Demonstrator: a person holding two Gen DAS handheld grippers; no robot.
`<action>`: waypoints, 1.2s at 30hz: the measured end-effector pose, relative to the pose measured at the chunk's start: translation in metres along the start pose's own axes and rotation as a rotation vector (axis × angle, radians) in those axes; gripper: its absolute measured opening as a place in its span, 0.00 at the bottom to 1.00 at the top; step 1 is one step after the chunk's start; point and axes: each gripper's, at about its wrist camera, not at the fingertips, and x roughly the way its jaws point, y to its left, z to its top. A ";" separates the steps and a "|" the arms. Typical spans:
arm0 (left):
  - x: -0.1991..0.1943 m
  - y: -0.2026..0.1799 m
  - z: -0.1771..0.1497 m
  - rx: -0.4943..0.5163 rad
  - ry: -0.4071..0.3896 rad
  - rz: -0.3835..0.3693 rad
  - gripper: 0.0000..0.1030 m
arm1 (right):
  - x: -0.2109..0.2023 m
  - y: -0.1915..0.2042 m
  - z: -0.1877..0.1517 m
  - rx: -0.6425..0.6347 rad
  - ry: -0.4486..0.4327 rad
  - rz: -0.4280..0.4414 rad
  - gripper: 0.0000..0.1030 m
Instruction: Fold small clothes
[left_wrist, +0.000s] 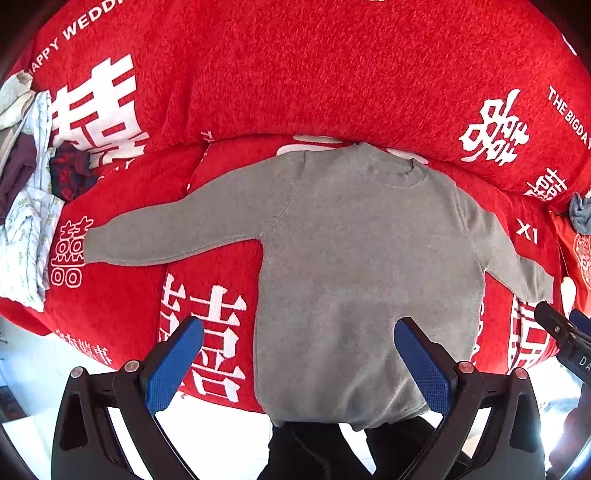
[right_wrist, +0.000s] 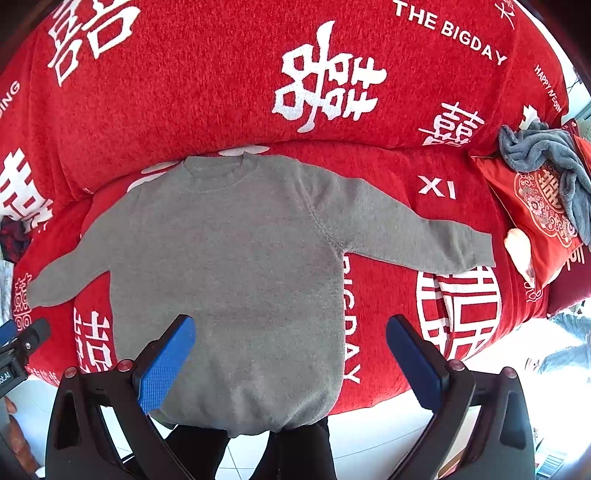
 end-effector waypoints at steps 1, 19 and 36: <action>0.001 0.001 -0.001 -0.002 0.002 0.000 1.00 | 0.000 0.001 0.000 -0.002 0.000 -0.001 1.00; 0.015 0.015 -0.005 -0.022 0.031 0.008 1.00 | 0.000 0.017 0.009 -0.067 -0.011 0.001 1.00; 0.035 0.043 -0.001 -0.091 0.069 -0.021 1.00 | 0.009 0.036 0.014 -0.123 0.029 0.004 1.00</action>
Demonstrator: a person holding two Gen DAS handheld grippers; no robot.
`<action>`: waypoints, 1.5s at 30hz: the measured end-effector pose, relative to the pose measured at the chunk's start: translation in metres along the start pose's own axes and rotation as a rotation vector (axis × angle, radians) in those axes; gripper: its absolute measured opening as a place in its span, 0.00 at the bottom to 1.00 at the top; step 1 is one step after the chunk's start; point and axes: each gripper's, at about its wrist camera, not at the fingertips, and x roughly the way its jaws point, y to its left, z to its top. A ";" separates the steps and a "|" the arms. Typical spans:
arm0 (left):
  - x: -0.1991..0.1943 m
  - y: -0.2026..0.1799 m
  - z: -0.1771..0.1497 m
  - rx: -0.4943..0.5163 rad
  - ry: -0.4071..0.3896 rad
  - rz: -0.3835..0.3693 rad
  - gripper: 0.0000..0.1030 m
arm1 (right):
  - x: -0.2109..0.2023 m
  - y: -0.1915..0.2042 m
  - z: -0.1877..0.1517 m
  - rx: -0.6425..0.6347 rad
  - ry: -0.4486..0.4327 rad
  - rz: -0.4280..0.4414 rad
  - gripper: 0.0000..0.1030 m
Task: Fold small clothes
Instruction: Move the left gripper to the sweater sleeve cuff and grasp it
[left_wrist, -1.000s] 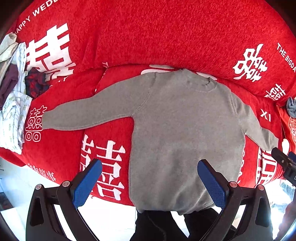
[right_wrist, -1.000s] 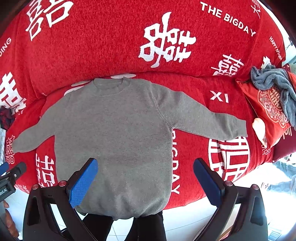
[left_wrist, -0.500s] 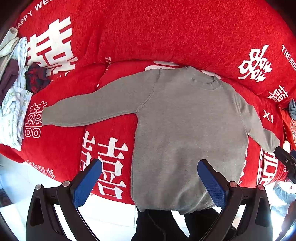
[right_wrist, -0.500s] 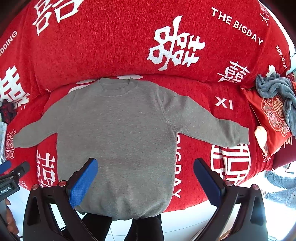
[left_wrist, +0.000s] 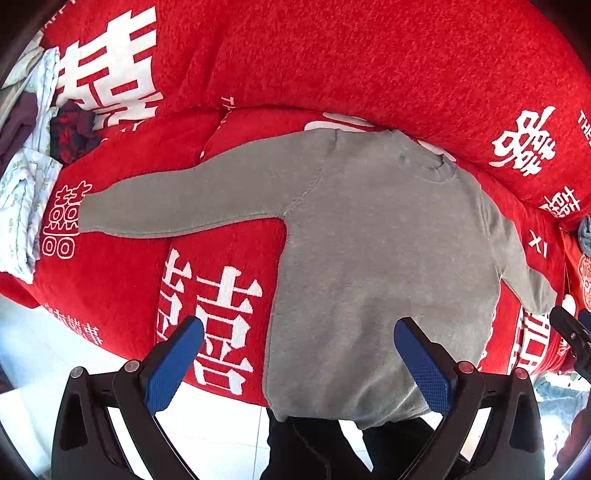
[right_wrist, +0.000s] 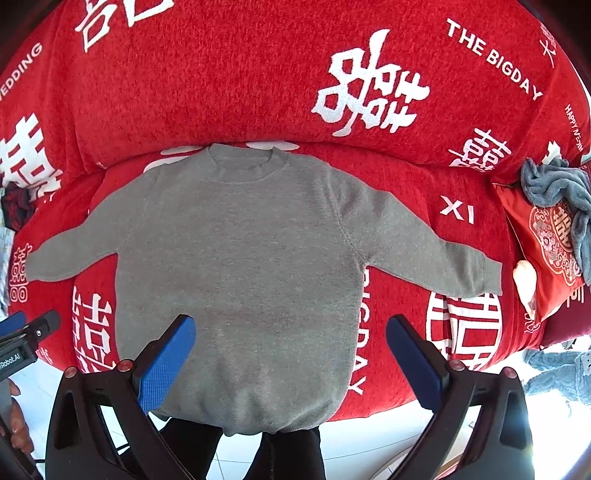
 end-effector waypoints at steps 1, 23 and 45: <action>0.000 0.002 0.000 -0.003 -0.002 0.001 1.00 | 0.001 0.001 0.001 0.000 0.003 0.002 1.00; 0.082 0.053 0.027 -0.034 0.030 0.058 1.00 | 0.063 0.026 -0.009 -0.005 0.038 0.025 1.00; 0.161 0.086 0.049 -0.135 0.054 0.086 1.00 | 0.137 0.054 -0.026 -0.074 0.086 0.052 1.00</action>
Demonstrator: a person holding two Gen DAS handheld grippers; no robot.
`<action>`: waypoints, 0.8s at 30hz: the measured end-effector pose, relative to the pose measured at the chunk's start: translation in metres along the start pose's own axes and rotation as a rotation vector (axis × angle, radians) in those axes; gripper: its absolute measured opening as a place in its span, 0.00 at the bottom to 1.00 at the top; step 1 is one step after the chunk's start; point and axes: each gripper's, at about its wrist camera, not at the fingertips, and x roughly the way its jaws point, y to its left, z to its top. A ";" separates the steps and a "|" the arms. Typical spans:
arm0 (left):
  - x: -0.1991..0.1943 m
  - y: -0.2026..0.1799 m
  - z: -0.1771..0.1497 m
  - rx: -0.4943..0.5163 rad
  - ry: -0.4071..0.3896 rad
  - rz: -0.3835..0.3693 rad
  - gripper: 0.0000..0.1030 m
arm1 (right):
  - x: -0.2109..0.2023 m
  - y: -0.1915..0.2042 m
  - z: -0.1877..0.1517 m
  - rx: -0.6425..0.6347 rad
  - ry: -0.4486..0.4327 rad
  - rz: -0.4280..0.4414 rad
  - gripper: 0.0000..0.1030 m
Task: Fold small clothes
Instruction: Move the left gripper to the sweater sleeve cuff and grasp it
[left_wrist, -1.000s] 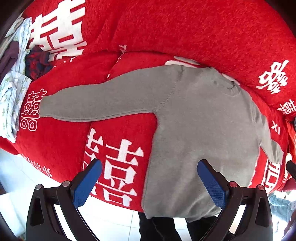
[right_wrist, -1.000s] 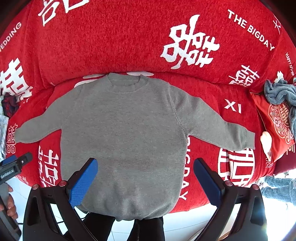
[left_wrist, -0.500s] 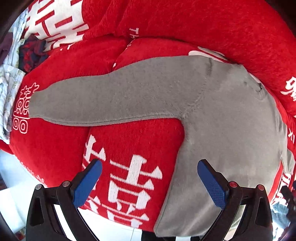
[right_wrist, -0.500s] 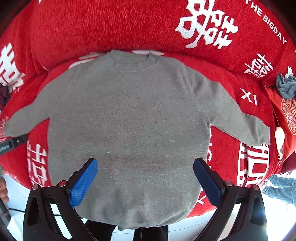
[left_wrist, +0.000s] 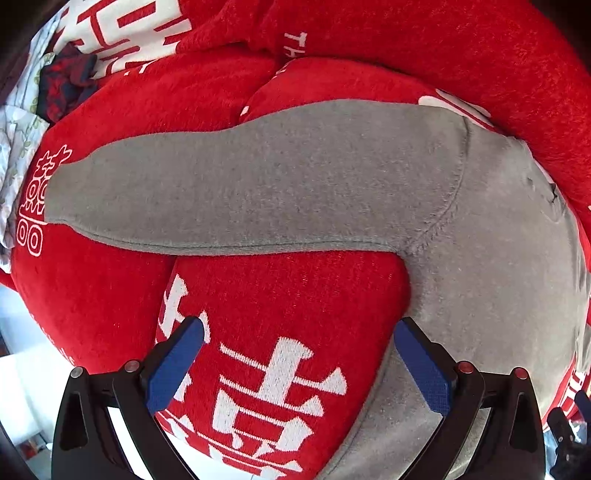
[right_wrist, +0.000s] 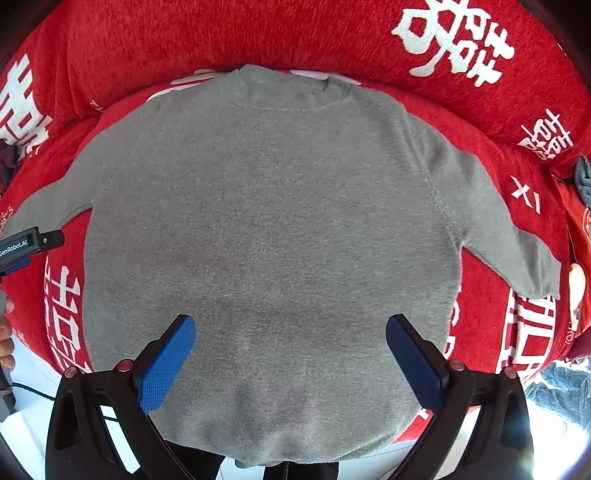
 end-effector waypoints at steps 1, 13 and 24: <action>0.002 0.001 0.001 -0.002 0.000 -0.001 1.00 | 0.001 0.001 0.000 -0.003 0.001 0.004 1.00; 0.014 0.082 0.009 -0.240 -0.156 -0.279 1.00 | 0.008 0.019 -0.007 -0.035 0.050 0.024 1.00; 0.072 0.156 0.017 -0.503 -0.175 -0.542 1.00 | 0.013 0.053 -0.005 -0.094 0.069 0.080 1.00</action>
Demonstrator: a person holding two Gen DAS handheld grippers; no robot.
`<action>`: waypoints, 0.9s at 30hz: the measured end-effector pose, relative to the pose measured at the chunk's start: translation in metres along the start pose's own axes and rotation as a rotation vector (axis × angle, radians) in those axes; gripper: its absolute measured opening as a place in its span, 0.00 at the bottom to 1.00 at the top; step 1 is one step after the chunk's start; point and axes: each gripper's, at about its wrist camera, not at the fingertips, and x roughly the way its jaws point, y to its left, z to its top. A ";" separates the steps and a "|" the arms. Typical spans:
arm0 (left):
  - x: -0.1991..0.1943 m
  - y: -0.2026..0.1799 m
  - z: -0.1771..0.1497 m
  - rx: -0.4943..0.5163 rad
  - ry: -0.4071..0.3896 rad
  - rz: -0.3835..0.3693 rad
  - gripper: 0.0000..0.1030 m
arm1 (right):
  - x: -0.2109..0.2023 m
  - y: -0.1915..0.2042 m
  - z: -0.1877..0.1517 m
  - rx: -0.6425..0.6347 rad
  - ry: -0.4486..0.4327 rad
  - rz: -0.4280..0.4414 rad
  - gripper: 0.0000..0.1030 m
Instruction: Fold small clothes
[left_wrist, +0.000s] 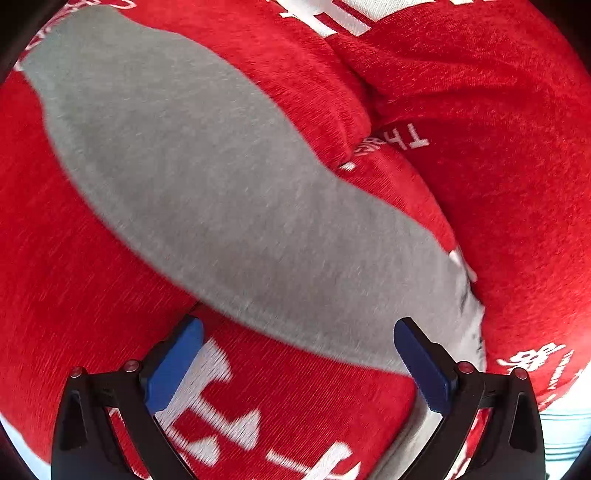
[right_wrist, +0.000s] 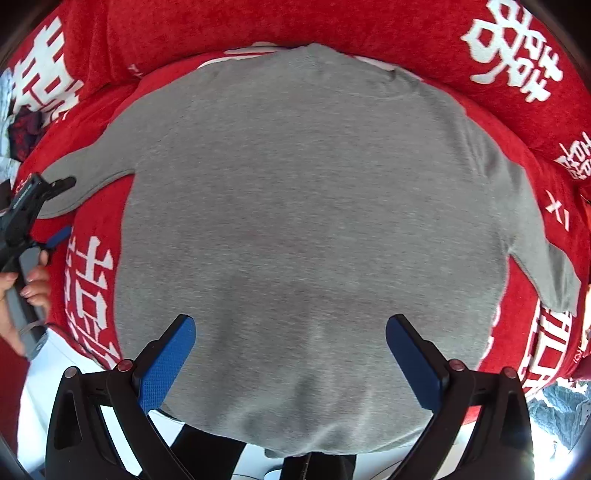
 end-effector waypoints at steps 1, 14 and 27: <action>0.001 0.000 0.003 -0.011 -0.008 -0.018 1.00 | 0.001 0.004 0.001 -0.007 0.004 0.005 1.00; -0.050 0.027 0.063 -0.130 -0.306 0.091 0.93 | 0.012 0.032 0.006 -0.033 0.020 0.025 1.00; -0.074 -0.065 0.060 0.216 -0.348 0.018 0.07 | -0.010 0.007 0.003 0.055 -0.078 0.099 1.00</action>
